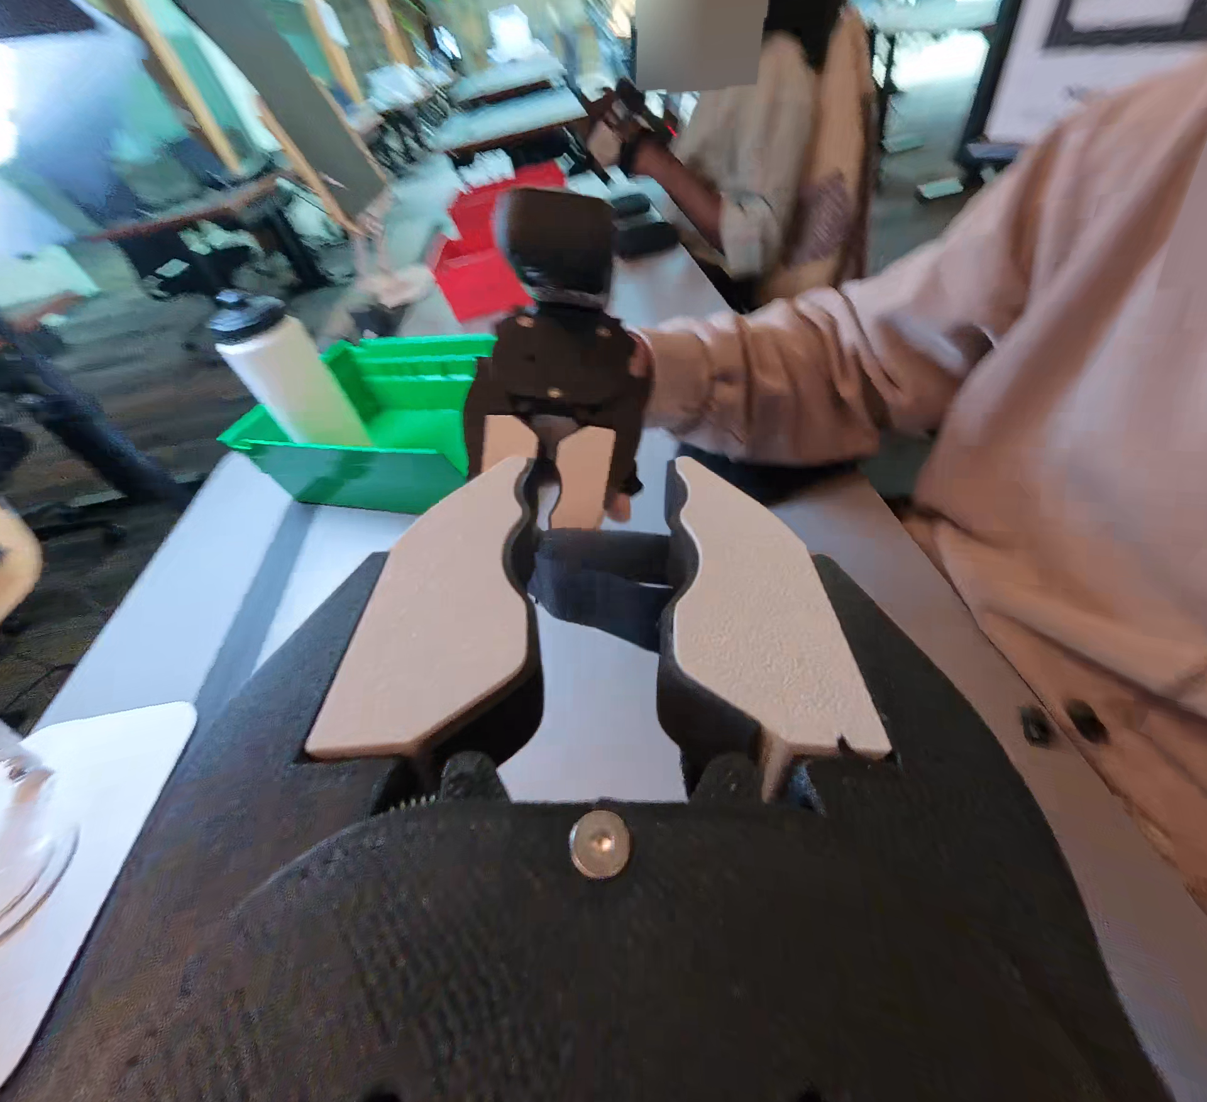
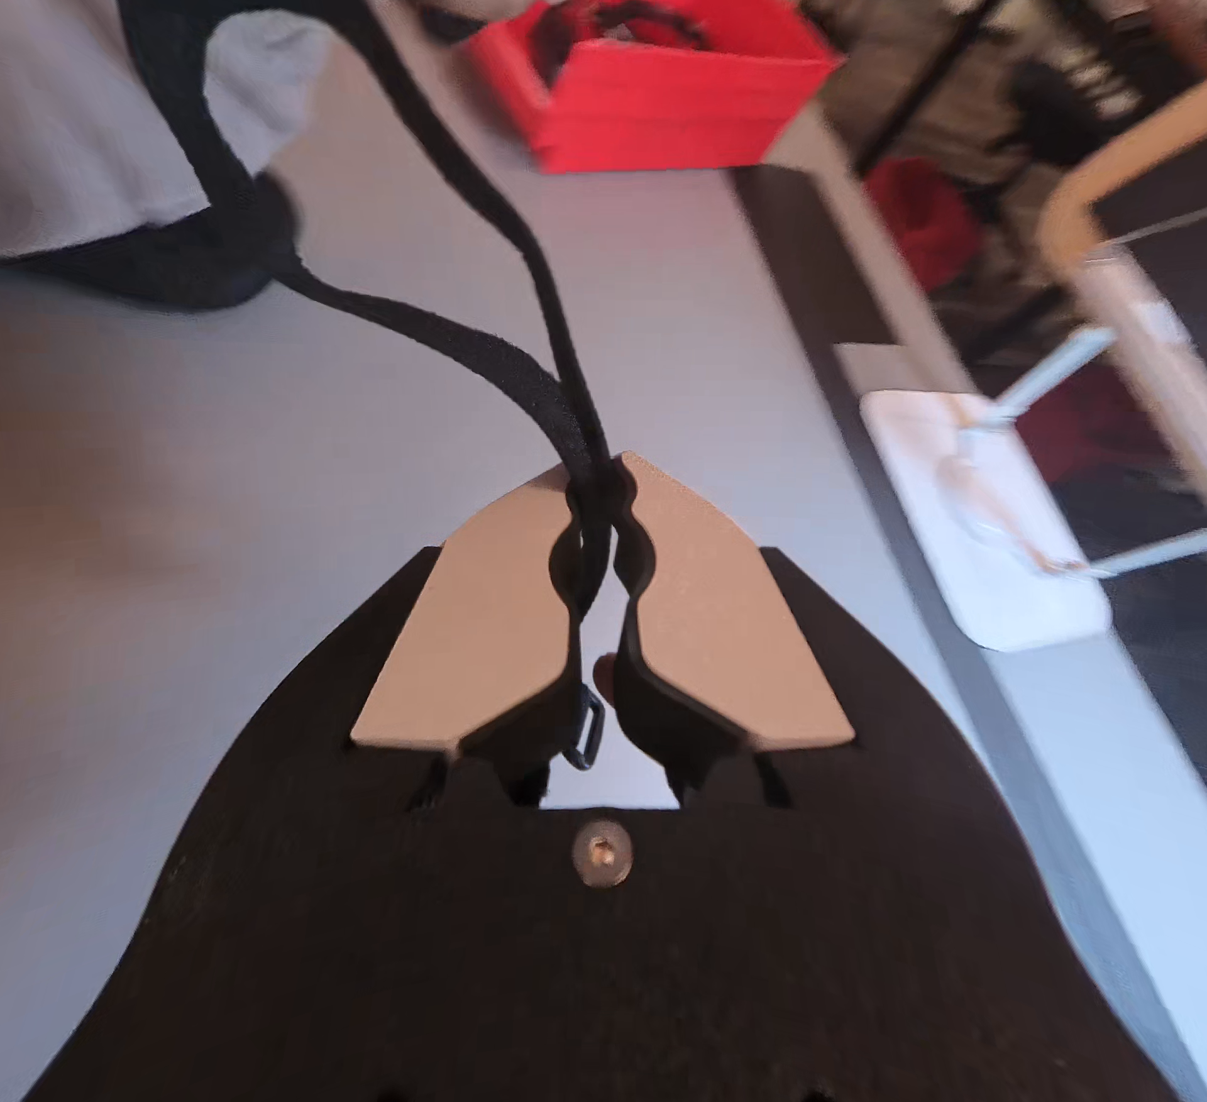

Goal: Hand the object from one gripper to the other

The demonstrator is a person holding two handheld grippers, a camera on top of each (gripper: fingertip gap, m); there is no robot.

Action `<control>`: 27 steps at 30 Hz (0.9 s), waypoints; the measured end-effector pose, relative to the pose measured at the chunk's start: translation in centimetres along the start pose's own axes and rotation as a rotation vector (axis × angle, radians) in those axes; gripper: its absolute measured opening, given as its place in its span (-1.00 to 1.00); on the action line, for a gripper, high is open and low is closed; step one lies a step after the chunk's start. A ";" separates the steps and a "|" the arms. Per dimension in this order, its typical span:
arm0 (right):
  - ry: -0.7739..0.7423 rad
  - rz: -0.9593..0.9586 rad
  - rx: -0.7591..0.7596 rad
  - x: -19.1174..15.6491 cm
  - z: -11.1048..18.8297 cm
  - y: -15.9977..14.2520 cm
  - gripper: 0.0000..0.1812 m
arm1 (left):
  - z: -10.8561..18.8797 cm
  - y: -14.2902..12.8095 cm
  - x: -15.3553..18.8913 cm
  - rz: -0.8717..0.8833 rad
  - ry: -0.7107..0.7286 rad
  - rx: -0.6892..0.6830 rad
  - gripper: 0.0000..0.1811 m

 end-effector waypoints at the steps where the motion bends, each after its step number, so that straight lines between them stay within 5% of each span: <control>1: -0.100 -0.011 0.041 0.8 0.4 0.1 -0.95 | 0.5 0.1 -0.6 0.011 0.059 0.048 -0.57; 6: -0.439 -0.075 0.235 3.3 2.8 0.8 -0.94 | 2.1 -0.4 -3.0 0.188 0.185 0.308 -0.51; 10: -0.555 -0.213 0.317 4.1 3.8 0.9 -0.94 | -0.7 -2.6 -4.2 0.301 0.175 0.346 -0.38; 14: -0.382 -0.263 0.378 3.0 3.0 1.5 -0.94 | -4.8 -4.2 -3.9 0.244 0.219 0.310 -0.33; 18: -0.209 -0.160 0.312 0.6 1.2 2.2 -0.94 | -4.4 -3.9 -3.5 0.185 0.236 0.374 -0.37; 22: -0.107 -0.152 0.318 -0.9 0.4 2.9 -0.94 | -3.4 -3.3 -2.9 0.124 0.166 0.307 -0.94; 24: -0.101 -0.168 0.342 -0.9 0.5 2.9 -0.90 | -3.1 -2.8 -2.8 0.081 0.207 0.269 -0.95; 27: -0.086 -0.199 0.349 0.0 1.0 2.5 -0.60 | -1.6 -1.7 -2.7 0.065 0.272 0.335 -0.95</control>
Point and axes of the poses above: each gripper's, where its closed fingertips meet, z back along the fingers, y out of its top, x = y × z across the jaws, the point moved 9 cm from there along z, back along the fingers, and after that the axes turned 6 degrees about -y, right-handed, at the moved point
